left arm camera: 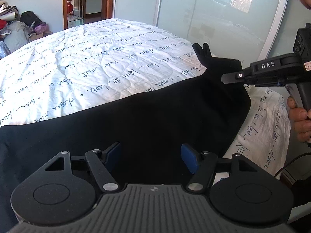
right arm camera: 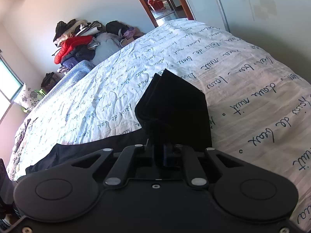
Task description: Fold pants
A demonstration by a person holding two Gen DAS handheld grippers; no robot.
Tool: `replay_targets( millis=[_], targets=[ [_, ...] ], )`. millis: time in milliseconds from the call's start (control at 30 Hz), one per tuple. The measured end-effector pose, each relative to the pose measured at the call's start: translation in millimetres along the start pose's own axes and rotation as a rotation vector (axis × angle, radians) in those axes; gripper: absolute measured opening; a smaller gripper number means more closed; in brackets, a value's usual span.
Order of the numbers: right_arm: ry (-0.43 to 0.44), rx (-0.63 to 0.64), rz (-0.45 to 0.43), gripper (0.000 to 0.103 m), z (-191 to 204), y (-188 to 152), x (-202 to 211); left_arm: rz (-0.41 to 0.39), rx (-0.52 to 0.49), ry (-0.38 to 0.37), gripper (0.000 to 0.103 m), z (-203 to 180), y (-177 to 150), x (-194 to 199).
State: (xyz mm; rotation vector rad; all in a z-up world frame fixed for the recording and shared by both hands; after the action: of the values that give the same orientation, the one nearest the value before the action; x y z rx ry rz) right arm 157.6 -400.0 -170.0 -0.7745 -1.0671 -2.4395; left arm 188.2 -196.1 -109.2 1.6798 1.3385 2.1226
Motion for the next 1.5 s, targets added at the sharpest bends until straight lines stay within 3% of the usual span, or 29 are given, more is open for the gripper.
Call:
replay_targets(
  millis=[233,400,467,533,633,700,767,900,967,1067,1167,1267,1333,1500],
  targets=[
    [0.019,0.021,0.009,0.009,5,-7,2,-0.024,-0.011,0.020,0.070,-3,11,0],
    [0.040,0.034,0.022,0.009,9,-10,1,-0.052,-0.072,0.026,0.070,-21,14,1],
    [0.044,0.036,0.029,0.009,9,-11,0,-0.069,-0.099,0.078,0.070,-28,13,3],
    [0.049,0.033,0.033,0.009,8,-10,-1,-0.113,-0.191,0.127,0.070,-51,12,7],
    [0.063,0.031,0.036,0.009,9,-9,0,-0.216,-0.385,0.140,0.070,-110,8,16],
    [0.074,0.026,0.043,0.009,10,-8,-1,-0.273,-0.497,0.110,0.070,-151,3,16],
    [0.085,0.018,0.054,0.009,10,-7,0,-0.277,-0.535,0.058,0.069,-180,2,8],
    [0.107,-0.001,0.074,0.009,5,-3,5,-0.266,-0.495,0.057,0.065,-199,20,-11],
    [0.119,-0.015,0.084,0.009,2,-1,7,-0.265,-0.481,0.099,0.065,-198,32,-20],
    [0.130,-0.014,0.087,0.009,0,4,10,-0.216,-0.413,0.086,0.065,-189,43,-32],
    [0.145,-0.006,0.090,0.009,0,6,12,-0.209,-0.409,0.092,0.065,-179,41,-34],
    [0.154,0.000,0.095,0.009,-1,5,12,-0.218,-0.353,-0.011,0.065,-153,41,-24],
    [0.161,-0.004,0.098,0.009,-4,3,11,-0.210,-0.232,-0.110,0.066,-121,50,-17],
    [0.165,0.009,0.096,0.009,-6,-1,11,-0.135,0.365,-0.444,0.066,-15,102,-42]
  ],
)
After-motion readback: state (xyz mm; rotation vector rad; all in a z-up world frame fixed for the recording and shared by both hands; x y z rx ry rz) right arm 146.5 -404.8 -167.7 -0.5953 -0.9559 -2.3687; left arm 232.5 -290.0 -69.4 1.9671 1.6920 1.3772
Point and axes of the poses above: each gripper's, at about its wrist camera, not at the fingertips, and x roughly against the way its jaws point, z to its left, y to its top, the point moved 8 cm from there along -x, roughly the way its jaws point, and after that the axes turned 8 degrees about -x, right-handed, at the moved point
